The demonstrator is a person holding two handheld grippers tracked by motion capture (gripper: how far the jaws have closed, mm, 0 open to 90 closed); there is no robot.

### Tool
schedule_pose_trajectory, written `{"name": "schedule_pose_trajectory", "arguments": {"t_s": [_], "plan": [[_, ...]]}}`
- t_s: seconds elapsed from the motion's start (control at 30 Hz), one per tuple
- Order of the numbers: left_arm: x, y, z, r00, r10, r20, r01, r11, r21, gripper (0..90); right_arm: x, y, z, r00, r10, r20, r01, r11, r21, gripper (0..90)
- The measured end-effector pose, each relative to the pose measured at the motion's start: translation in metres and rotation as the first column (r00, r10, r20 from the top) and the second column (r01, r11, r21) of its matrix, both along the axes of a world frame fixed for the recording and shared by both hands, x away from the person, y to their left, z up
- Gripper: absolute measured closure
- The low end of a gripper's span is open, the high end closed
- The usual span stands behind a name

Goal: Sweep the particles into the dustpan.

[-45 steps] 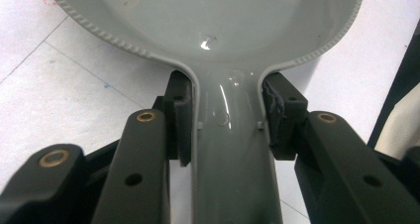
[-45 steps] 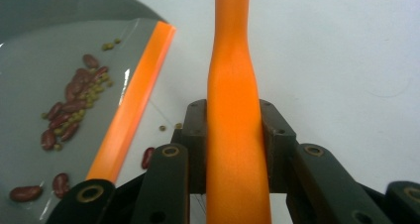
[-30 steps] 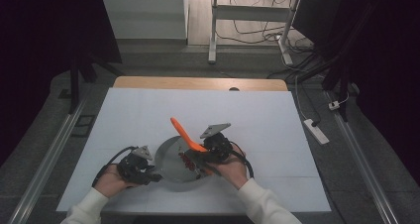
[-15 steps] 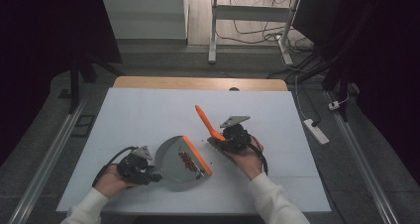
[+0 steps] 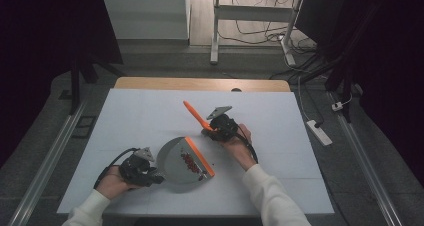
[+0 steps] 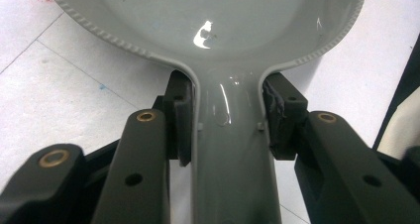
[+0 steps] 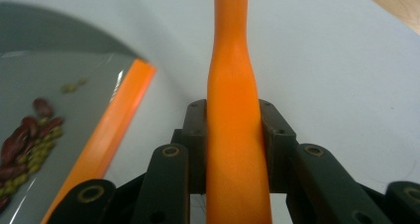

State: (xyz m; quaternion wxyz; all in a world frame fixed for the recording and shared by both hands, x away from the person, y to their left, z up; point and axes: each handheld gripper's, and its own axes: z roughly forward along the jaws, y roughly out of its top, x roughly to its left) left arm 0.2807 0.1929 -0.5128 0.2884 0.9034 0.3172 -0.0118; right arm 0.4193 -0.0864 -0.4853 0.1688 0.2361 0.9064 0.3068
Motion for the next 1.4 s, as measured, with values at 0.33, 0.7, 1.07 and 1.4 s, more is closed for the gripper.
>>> {"name": "schedule_pose_trajectory", "arguments": {"t_s": [0.33,0.7,1.07,1.4], "plan": [[0.001,0.001,0.000,1.0000,-0.004,0.003,0.004,1.0000,-0.003,61.7,-0.039,0.009,0.015,0.9843,0.141,-0.105,-0.124,0.980,0.158,70.5],[0.000,0.001,0.001,1.0000,-0.003,0.008,0.003,1.0000,-0.008,61.7,-0.052,-0.046,0.022,0.9950,-0.074,-0.067,0.080,0.992,0.096,70.5],[-0.007,-0.007,0.005,0.9992,-0.035,0.022,0.034,0.9994,0.005,61.8,-0.082,-0.067,0.008,0.9935,-0.075,-0.085,0.077,0.997,0.024,70.5],[-0.007,-0.009,0.003,0.9995,-0.028,0.017,0.028,0.9996,0.008,61.8,-0.099,-0.038,0.007,0.9908,0.043,-0.128,-0.033,0.996,0.082,70.5]]}}
